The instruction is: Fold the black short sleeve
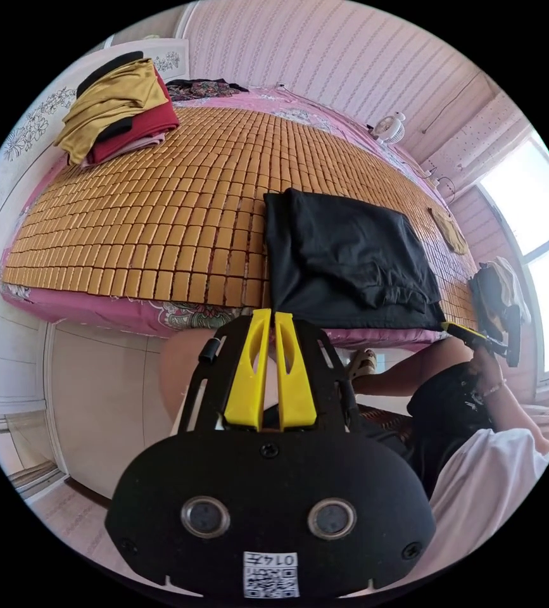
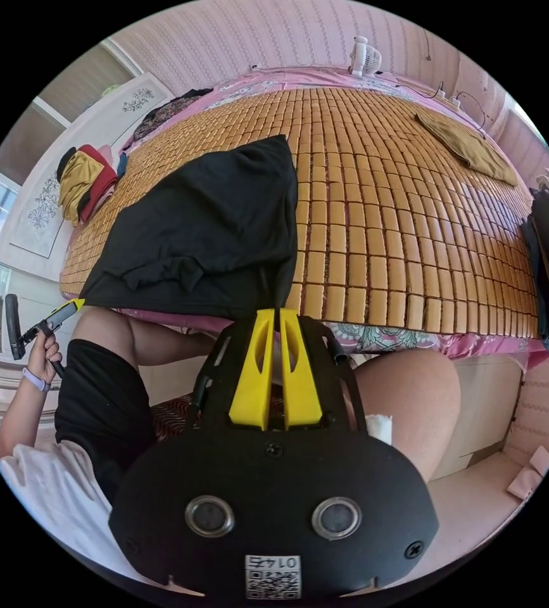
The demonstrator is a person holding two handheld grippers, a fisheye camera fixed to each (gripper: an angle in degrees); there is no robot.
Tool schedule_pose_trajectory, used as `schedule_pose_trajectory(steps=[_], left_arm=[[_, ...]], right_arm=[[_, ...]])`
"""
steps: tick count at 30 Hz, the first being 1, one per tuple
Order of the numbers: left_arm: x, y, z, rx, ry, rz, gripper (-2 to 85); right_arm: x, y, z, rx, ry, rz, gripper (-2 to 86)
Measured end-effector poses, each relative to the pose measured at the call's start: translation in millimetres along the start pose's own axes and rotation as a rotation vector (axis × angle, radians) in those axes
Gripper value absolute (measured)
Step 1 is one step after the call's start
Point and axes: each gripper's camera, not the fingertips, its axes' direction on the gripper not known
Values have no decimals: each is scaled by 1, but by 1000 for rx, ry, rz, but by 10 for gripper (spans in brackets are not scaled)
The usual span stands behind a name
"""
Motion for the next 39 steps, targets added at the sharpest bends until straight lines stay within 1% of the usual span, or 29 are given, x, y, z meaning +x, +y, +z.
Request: schedule_pose_trajectory(steps=[3, 6, 8, 11, 15, 19, 21, 23, 25, 27, 28, 30, 31, 35, 39], left_arm=[[-4, 16, -22, 62, -2, 32, -10], [-8, 28, -53, 147, 5, 63, -10], [-14, 33, -73, 192, 53, 57, -10], [-24, 34, -121, 312, 127, 40, -10], [-24, 18, -216, 512, 157, 128, -10], [-13, 2, -322, 713, 158, 274, -10], [-11, -5, -365, 765, 180, 303, -10], [-12, -13, -406, 826, 215, 319, -10], [-12, -18, -457, 930, 290, 355, -10], [-5, -22, -488, 985, 275, 405, -10], [4, -25, -503, 998, 215, 449, -10], [17, -31, -516, 1015, 93, 467, -10], [20, -36, -522, 1019, 80, 465, -10], [19, -42, -544, 1058, 165, 448, -10], [20, -22, -573, 1164, 220, 493, -10]], right_arm=[[28, 19, -10, 39, -38, 18, 6], [53, 38, -41, 159, -130, 30, 6], [67, 42, -66, 223, -186, 24, 5], [92, 36, -118, 350, -291, 12, 5], [111, 15, -215, 546, -356, -87, 5], [108, 0, -326, 709, -318, -262, 5], [108, -1, -374, 777, -276, -311, 5], [114, 3, -421, 865, -289, -349, 5], [124, 14, -478, 960, -308, -386, 4], [126, 23, -514, 999, -261, -420, 4], [124, 29, -532, 1012, -207, -444, 4], [122, 37, -552, 1036, -120, -475, 4], [124, 40, -563, 1053, -81, -478, 3], [138, 54, -594, 1087, -72, -494, 3], [144, 86, -625, 1156, -23, -527, 3]])
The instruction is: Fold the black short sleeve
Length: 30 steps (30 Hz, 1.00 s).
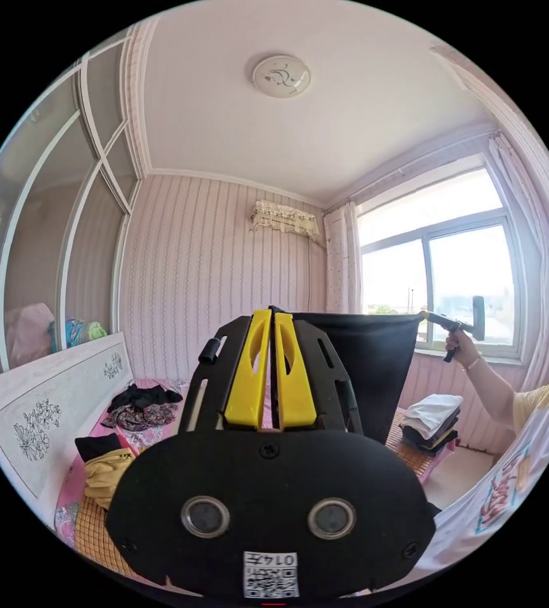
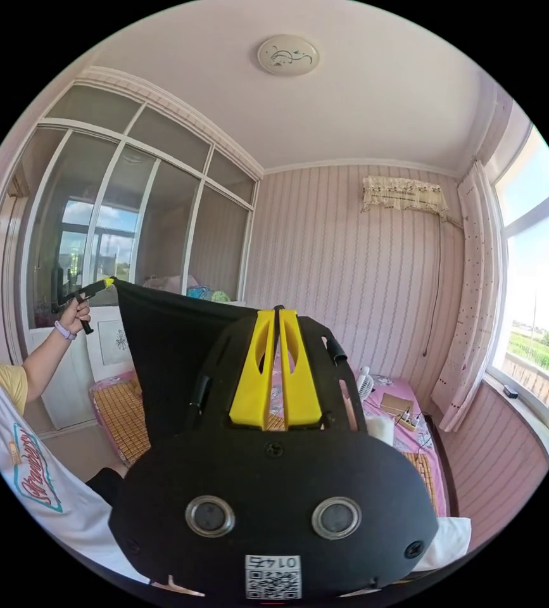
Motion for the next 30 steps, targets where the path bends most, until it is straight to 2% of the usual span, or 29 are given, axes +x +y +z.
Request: schedule_pose_trajectory(steps=[5, 10, 14, 17, 20, 22, 24, 27, 29, 30], left_arm=[[8, -12, -30, 103, 61, 15, -10], [19, -28, -73, 261, 61, 81, -10], [12, -39, -75, 300, 82, 75, -10], [-15, -31, -18, 139, 41, 3, -10], [-48, 7, 78, -154, -55, -86, -10], [-74, 57, 159, -394, -118, -160, -10], [-91, 93, 205, -506, -151, -255, -10], [-104, 112, 248, -487, -132, -403, -10], [-105, 95, 259, -427, -159, -412, -10], [-104, 80, 261, -351, -147, -410, -10]], right_arm=[[8, -4, -33, 41, -38, -9, 3], [5, -14, -92, 228, -168, -25, 3], [10, -23, -103, 298, -222, -37, 3], [24, -17, -45, 185, -195, 2, 3], [42, 21, 83, -143, -162, 84, 3], [51, 81, 194, -417, -120, 158, 3], [55, 122, 254, -535, -111, 208, 3], [75, 131, 302, -506, -132, 365, 3], [90, 104, 304, -382, -115, 425, 3], [98, 83, 295, -258, -99, 446, 3]])
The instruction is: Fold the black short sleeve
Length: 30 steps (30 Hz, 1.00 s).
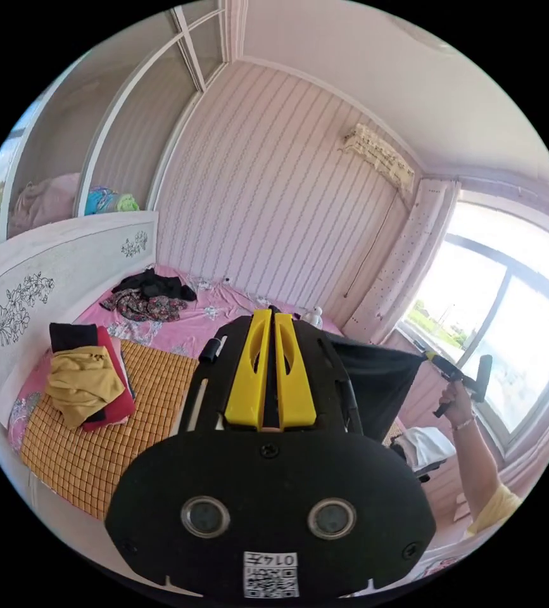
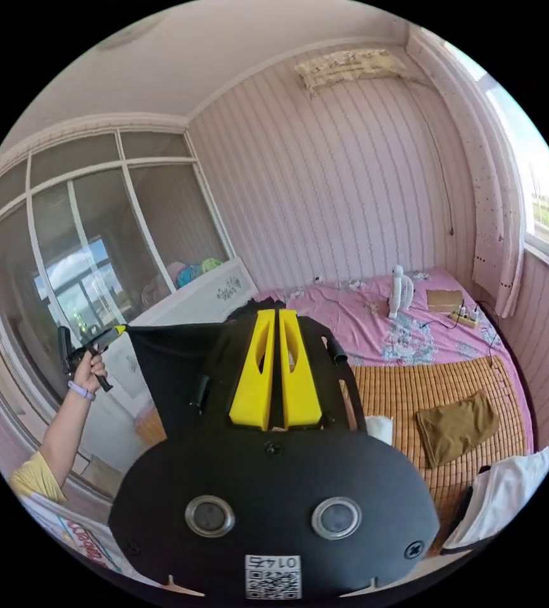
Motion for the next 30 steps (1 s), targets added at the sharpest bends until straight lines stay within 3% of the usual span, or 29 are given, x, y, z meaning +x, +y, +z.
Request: schedule_pose_trajectory(steps=[3, 8, 11, 16, 22, 30], left_arm=[[19, -16, -12, 140, 116, 69, -10], [21, 32, 21, 67, 54, 211, -10], [-6, 99, 71, -116, 50, 192, -10], [-64, 249, 169, -470, -18, 82, -10], [-120, 378, 225, -646, -39, -240, -10], [-127, 464, 250, -839, -93, -290, -9]], right_arm=[[-8, -23, -34, 236, -76, 13, 4], [-3, 34, -21, 252, -149, -89, 4], [15, 112, 19, 109, -114, -78, 4], [64, 269, 119, -278, -17, 148, 5], [73, 394, 194, -597, 90, 317, 8], [41, 470, 218, -865, 243, 400, 39]])
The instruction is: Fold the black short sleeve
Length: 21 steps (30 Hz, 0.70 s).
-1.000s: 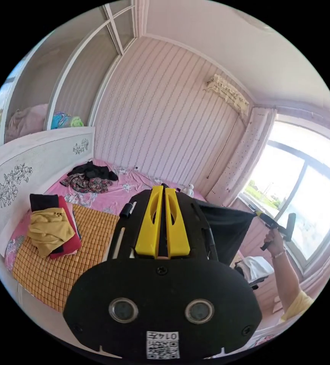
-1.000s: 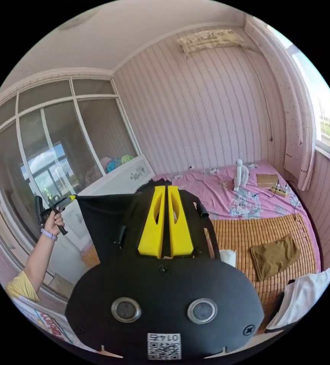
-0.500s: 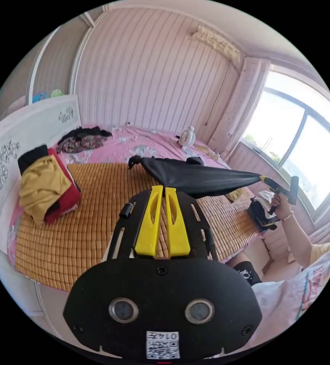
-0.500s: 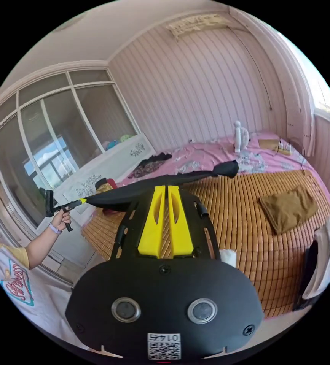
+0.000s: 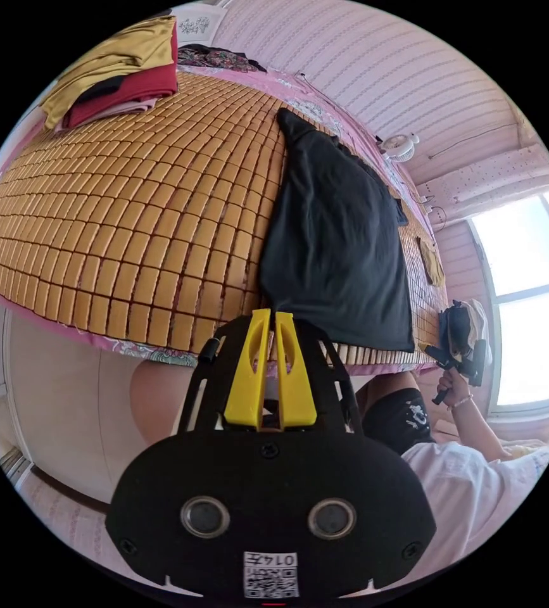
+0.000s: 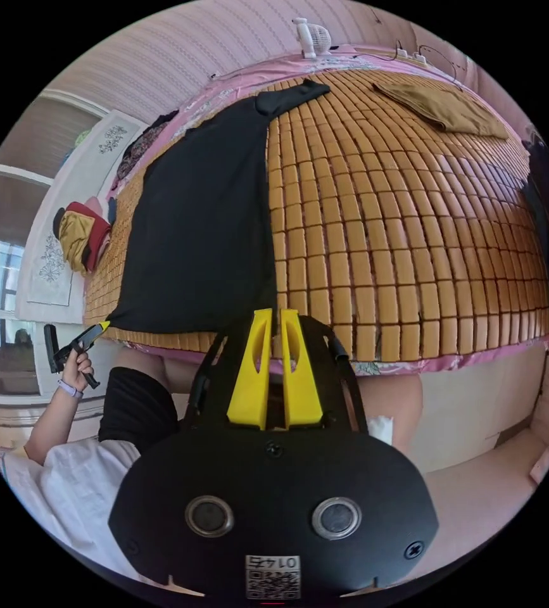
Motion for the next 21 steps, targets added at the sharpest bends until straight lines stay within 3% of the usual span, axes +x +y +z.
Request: schedule_pose_trajectory(steps=[11, 15, 21], left_arm=[[14, 29, 26, -12, -47, -25, 47], [23, 33, 35, 6, -65, -46, 64], [42, 27, 50, -23, -136, -35, 64]], right_arm=[[-81, 25, 8, 92, 49, -16, 90], [-115, 17, 19, 49, 143, -53, 37], [-147, 19, -5, 42, 86, -150, 9]])
